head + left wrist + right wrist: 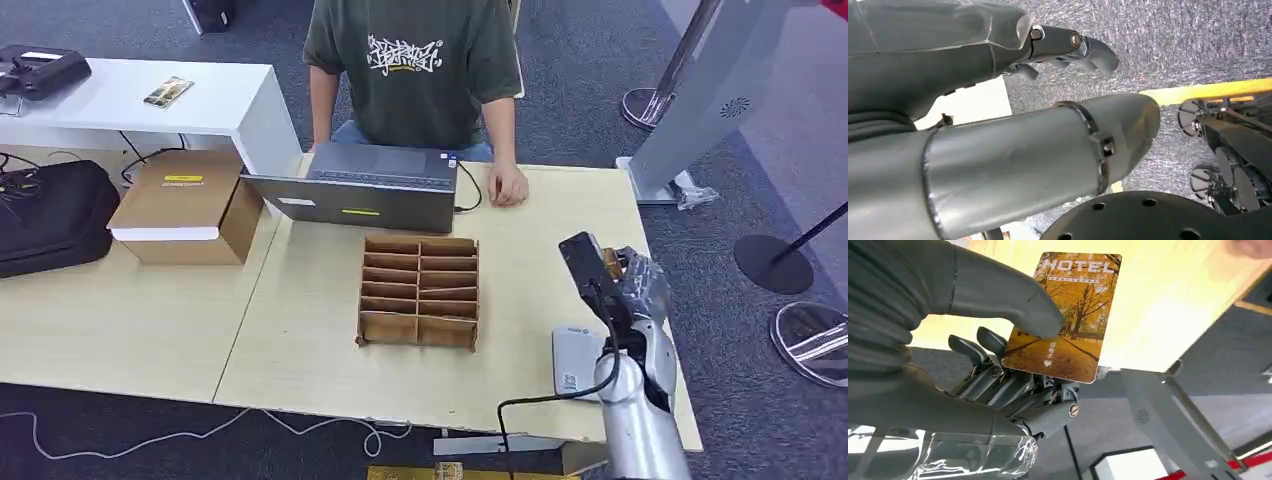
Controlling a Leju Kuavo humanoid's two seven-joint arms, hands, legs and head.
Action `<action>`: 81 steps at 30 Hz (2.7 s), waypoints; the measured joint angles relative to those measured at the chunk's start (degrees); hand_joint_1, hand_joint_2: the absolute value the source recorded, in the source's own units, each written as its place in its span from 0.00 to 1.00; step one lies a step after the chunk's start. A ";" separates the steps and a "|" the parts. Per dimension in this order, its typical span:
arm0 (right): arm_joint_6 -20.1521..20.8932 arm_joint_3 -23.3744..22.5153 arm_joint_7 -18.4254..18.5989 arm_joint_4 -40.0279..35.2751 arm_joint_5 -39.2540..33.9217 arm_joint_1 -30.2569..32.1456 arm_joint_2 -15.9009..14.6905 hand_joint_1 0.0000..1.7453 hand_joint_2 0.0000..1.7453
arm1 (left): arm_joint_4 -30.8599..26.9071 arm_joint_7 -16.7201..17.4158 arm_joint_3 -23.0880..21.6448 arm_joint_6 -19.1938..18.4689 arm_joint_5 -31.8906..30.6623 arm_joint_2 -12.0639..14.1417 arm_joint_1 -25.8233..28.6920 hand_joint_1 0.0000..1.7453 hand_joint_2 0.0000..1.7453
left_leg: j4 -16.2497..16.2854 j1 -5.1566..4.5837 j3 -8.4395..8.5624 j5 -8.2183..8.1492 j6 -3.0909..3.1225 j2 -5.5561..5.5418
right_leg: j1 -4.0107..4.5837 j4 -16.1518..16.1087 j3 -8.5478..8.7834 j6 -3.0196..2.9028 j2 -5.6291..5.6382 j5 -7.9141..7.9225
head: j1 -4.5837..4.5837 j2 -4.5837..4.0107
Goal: Pass the card to the sensor for recognition and then transmit it.
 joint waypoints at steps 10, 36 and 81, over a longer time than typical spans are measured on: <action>0.07 -2.01 0.26 -2.07 0.81 3.10 -0.31 1.00 1.00 | -0.41 -0.09 1.18 -0.04 -0.37 -0.42 -0.02 0.00 0.00 | 0.00 0.00 0.01 0.00 0.00 0.01 | 0.00 0.00 0.00 0.00 0.01 0.00 | 0.00 0.00; 7.41 -4.41 5.46 -16.92 2.88 17.23 0.87 1.00 1.00 | -6.67 -0.22 6.99 -3.78 -1.97 -3.89 0.81 0.00 0.00 | 0.00 -0.01 -0.01 -0.10 0.10 0.02 | -0.01 0.00 0.01 0.03 -0.01 -0.07 | 0.00 0.00; 1.96 -3.39 6.32 -3.39 1.79 11.57 2.78 1.00 1.00 | -8.35 -1.71 10.84 -5.12 -7.63 -4.66 0.60 0.00 0.00 | -0.01 -0.01 0.03 -0.10 0.10 0.05 | -0.01 0.00 0.07 0.03 0.00 -0.07 | 0.02 0.00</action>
